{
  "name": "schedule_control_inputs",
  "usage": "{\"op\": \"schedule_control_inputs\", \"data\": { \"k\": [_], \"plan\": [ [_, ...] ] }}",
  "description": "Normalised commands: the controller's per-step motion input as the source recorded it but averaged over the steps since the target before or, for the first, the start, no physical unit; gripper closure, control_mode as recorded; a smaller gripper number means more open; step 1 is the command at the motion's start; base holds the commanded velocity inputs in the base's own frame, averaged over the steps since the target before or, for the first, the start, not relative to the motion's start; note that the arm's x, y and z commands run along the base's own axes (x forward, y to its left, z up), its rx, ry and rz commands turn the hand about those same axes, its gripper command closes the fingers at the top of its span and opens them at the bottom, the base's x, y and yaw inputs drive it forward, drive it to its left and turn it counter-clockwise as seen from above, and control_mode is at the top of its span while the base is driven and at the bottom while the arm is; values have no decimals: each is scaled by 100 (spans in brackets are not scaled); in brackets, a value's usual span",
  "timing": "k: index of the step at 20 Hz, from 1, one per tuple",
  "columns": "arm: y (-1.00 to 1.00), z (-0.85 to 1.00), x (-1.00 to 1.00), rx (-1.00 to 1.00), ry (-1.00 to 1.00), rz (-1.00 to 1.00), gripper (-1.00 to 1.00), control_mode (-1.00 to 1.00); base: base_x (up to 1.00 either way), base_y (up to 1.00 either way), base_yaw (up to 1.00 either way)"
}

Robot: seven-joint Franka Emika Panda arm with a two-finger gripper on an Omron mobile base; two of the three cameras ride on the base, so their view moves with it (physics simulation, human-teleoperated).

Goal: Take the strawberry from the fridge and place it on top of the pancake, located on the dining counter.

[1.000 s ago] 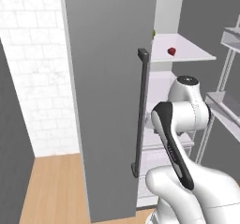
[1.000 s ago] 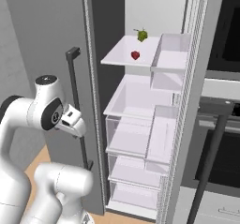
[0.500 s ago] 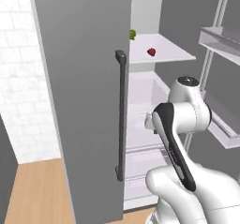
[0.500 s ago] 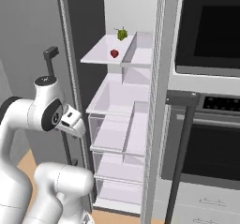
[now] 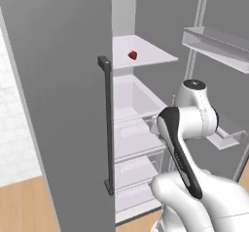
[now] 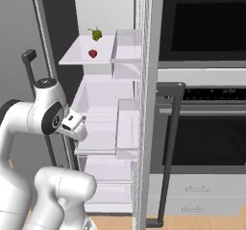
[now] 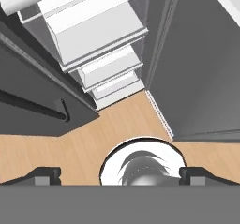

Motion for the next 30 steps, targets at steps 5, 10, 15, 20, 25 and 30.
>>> {"op": "schedule_control_inputs", "data": {
  "k": [5, 10, 15, 20, 25, 30],
  "plan": [
    [0, 0, 0, 0, 0, 0, -100, 100, 41, 10, -3],
    [0, 0, 0, 0, 0, 0, -100, 100, 45, 3, 0],
    [0, 0, 0, 0, 0, 0, -100, 100, 50, 0, 0],
    [0, 0, 0, 0, 0, 0, -100, 100, 44, -4, 0],
    [0, 0, 0, 0, 0, 0, -100, 100, 41, -10, 0],
    [0, 0, 0, 0, 0, 0, -100, 100, 23, -27, 0]
  ]
}}
